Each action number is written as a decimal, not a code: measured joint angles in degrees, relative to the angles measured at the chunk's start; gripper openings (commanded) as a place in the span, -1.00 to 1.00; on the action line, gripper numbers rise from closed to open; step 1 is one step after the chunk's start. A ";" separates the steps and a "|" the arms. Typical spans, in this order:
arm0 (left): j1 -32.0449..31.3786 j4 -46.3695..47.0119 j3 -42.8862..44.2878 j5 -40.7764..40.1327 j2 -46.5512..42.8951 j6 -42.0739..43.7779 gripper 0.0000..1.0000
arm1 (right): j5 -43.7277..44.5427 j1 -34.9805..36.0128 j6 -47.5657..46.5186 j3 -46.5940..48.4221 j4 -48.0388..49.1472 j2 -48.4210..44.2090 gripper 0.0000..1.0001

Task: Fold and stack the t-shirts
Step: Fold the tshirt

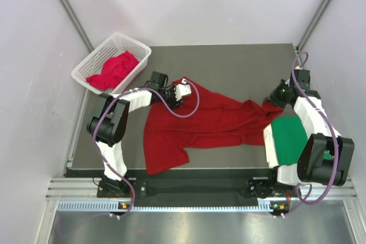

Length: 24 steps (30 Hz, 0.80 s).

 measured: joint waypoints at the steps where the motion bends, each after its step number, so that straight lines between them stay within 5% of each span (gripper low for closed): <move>1: -0.15 -0.02 0.11 -0.17 0.31 0.17 -0.30 | -0.02 0.00 0.00 0.00 0.11 0.00 -1.00; 3: -0.42 -0.15 0.42 -0.35 0.87 0.61 -0.78 | -0.07 0.00 -0.02 0.00 0.15 0.00 -1.00; 6: -0.76 -0.24 0.66 -1.29 1.14 1.49 -1.00 | -0.15 -0.02 -0.04 0.00 0.17 0.02 -1.00; 16: -1.68 1.57 -1.36 -8.74 -7.69 -0.31 -1.00 | -1.07 -0.31 0.81 2.16 -1.18 0.92 -1.00; 24: -3.41 16.41 1.46 -22.56 -20.02 -3.28 -1.00 | 0.72 -0.24 6.51 24.52 -1.49 2.86 -1.00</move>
